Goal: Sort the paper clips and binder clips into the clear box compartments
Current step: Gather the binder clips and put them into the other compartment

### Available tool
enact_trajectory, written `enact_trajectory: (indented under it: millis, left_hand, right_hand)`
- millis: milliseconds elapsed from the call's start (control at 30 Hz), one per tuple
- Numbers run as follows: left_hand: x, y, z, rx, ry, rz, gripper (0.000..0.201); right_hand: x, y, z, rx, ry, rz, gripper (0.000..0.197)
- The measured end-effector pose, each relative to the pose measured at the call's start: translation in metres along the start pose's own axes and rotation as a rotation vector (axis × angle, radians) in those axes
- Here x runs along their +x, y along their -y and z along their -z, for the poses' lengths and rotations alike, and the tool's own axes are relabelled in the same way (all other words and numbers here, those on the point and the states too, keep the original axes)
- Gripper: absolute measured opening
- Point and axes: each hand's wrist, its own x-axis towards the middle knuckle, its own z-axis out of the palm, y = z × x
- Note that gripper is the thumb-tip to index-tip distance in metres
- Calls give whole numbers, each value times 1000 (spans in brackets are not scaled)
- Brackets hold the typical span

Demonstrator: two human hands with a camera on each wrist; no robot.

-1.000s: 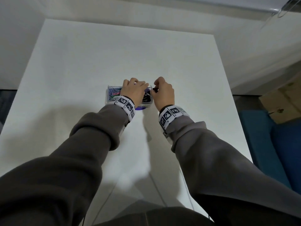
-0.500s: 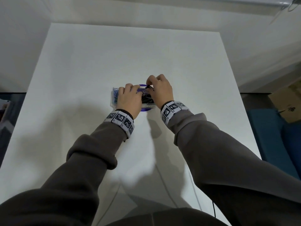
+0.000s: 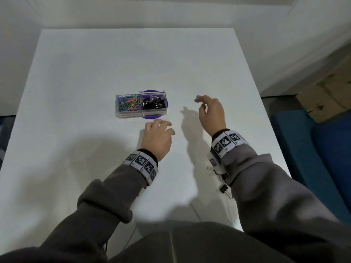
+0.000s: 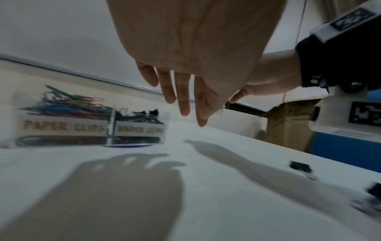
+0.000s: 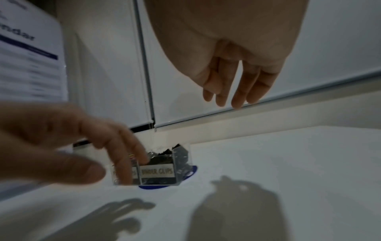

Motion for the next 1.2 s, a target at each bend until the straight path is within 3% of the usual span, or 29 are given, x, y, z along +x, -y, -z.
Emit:
enact_trajectory:
  millis: [133,300,433,533,600,733,800,867,1000,1133,1200]
  left_hand:
    - [-15,-39,-23,-24,274,-150,34]
    - [-16,-87,-50,-43,428,-338,45]
    - [-12,-115,-65,-41,435,-378,45]
    - [-9,-125,-72,-28,422,-382,38]
    - [-8,-126,-74,-36,406,-370,33]
    - [-5,-115,-71,-274,351,-191,26]
    - [-2,-107,-67,-456,311,-41,24]
    - [0,-102,-63,-529,331,17,27]
    - [-2,-108,-63,-398,545,-136,29]
    - [-3,-117,-76,-221,613,-296,45]
    - [-2,-119,-78,-176,619,-325,42]
  right_hand:
    - [-53,-44,43,-40,100,-226,25]
    - [-119,-88,61,-206,273,-381,16]
    - [-145,-103,59,-226,404,-415,11]
    - [-152,-104,57,-175,451,-401,35]
    - [-153,-103,54,-177,439,-376,37]
    - [-152,-103,55,-134,391,-348,25]
    - [-151,-103,60,-73,290,-373,19]
    - [-151,-105,66,-44,185,-394,16]
    - [-155,-106,71,-262,157,-371,16]
    - [-161,-99,66,-239,429,-430,18]
    - [-165,-95,63,-306,523,-405,33]
